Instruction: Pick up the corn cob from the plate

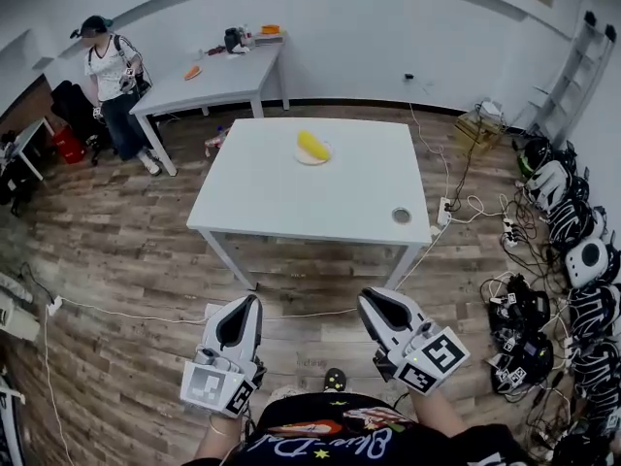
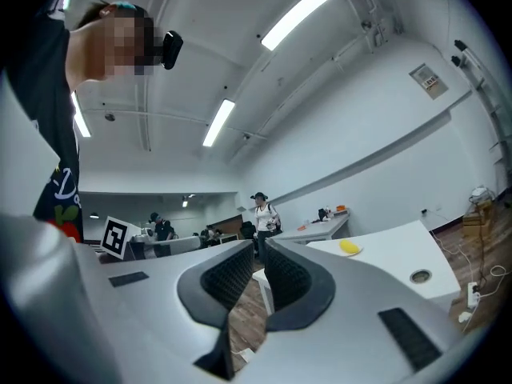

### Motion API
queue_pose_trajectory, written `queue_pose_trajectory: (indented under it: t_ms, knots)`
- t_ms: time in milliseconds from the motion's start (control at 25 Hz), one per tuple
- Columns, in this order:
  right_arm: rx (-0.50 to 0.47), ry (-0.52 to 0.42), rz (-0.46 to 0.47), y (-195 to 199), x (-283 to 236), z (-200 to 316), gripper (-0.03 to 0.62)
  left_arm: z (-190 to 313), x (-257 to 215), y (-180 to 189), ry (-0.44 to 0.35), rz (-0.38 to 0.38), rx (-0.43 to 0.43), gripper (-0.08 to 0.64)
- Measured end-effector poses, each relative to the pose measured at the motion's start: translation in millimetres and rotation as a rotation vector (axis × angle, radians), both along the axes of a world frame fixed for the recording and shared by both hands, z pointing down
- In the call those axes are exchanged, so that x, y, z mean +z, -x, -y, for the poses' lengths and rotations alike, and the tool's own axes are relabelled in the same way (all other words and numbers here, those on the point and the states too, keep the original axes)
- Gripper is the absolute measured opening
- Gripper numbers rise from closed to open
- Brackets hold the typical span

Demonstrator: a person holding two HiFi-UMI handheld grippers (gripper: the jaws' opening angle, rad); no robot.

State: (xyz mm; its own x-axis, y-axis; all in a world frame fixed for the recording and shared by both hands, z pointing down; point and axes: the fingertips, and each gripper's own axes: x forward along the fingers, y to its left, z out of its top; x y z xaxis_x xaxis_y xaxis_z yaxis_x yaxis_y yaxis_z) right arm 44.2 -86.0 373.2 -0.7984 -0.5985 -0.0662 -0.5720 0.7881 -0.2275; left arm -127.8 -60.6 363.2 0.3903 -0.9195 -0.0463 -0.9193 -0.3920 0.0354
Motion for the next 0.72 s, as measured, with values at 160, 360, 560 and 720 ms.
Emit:
queue_pose_trajectory:
  t_ms: [160, 360, 560, 720]
  knots:
    - [-0.027, 0.052, -0.033, 10, 15, 60, 0.079, 48, 21, 6, 0.069, 0.022, -0.006, -0.005]
    - [-0.033, 0.142, -0.158, 37, 53, 150, 0.106, 135, 32, 25, 0.058, 0.026, 0.005, -0.005]
    - [-0.013, 0.069, -0.289, 86, 45, 281, 0.138, 249, 29, 64, 0.022, 0.039, 0.031, -0.005]
    - [0.062, 0.067, -0.354, 117, 42, 399, 0.189, 334, 10, 85, -0.028, 0.114, 0.089, -0.003]
